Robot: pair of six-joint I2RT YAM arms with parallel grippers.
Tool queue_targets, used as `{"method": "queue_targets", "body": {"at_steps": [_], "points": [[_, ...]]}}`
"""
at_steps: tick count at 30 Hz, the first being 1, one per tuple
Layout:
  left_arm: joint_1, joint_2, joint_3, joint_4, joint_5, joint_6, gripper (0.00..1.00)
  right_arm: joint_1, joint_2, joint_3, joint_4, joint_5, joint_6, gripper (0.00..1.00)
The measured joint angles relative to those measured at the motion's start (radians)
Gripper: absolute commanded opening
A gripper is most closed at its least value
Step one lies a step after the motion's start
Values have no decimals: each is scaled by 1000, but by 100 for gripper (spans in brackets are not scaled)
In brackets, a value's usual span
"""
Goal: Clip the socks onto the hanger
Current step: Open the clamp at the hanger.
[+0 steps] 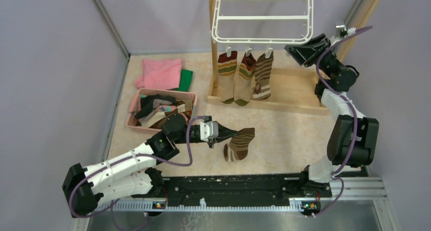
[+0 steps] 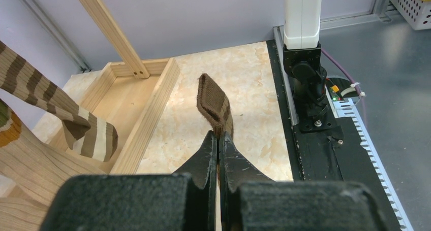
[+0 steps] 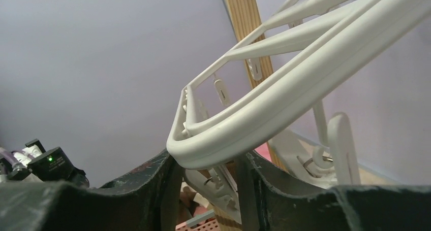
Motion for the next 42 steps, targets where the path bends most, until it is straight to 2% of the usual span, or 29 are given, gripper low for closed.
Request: {"method": "queue_targets", "body": {"at_steps": [7,11,15,19,21,36,42], "points": [[0,0,2,0,3,0,0,-11,0,-10,0,-2,-4,46],[0,0,2,0,3,-1,0,-14,0,-21,0,-5,-6,44],[0,0,2,0,3,-1,0,-15,-1,-21,0,-4,-13,23],[2,0,2,0,4,-1,0,-15,-1,-21,1,-6,-10,6],[2,0,2,0,5,-1,0,-16,-1,-21,2,-7,-5,1],[19,22,29,19,6,-15,0,-22,-1,-9,5,-34,1,1],[32,26,32,29,6,-17,0,-23,33,120,13,-141,18,6]]}}
